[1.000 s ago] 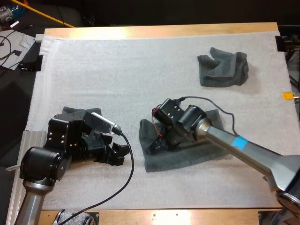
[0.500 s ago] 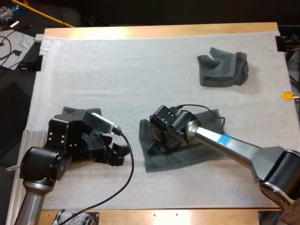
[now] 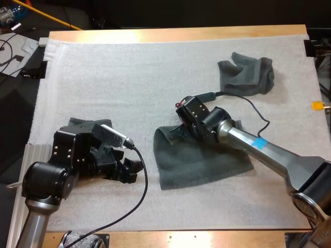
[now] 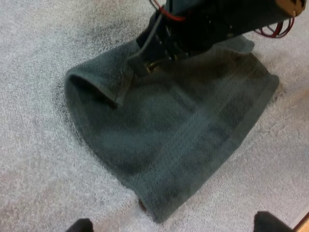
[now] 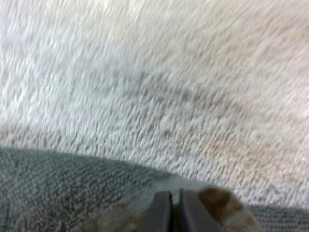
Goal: Pick towel from pile, fold and stack
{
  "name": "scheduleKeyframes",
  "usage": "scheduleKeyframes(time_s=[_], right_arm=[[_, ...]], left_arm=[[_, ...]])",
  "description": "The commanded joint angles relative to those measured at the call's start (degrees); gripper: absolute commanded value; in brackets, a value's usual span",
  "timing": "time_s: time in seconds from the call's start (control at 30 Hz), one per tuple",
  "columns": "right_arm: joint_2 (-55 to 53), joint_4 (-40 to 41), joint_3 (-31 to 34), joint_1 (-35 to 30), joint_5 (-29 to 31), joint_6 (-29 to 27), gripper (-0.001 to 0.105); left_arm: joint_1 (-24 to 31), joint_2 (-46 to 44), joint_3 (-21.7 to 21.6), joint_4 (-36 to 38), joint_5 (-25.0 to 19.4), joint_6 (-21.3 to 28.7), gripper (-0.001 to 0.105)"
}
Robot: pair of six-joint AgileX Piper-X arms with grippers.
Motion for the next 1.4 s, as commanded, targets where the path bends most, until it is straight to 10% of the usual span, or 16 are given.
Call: scheduleKeyframes(time_s=[0.0,0.33,0.8,1.07,1.37], right_arm=[[0.96,-3.20,-0.33,0.35,1.05,0.96,0.001],[-0.14,-15.03,-2.88,-1.23,4.38,1.07,0.001],[-9.67,-3.02,-5.71,-1.60,7.27,-3.84,0.001],[-9.95,9.42,-5.33,-0.61,-14.64,-5.43,0.000],[-5.76,10.08,-3.59,2.63,-13.21,-6.10,0.000]], left_arm=[[-0.18,-0.01,-0.26,0.37,0.53,-0.14,0.063],[-0.15,-0.19,-0.34,0.79,0.59,-0.03,0.063],[-0.13,-0.09,-0.15,0.50,0.34,0.21,0.064],[-0.19,0.01,-0.16,0.40,0.48,0.28,0.063],[-0.19,0.31,-0.16,0.62,0.52,0.28,0.063]])
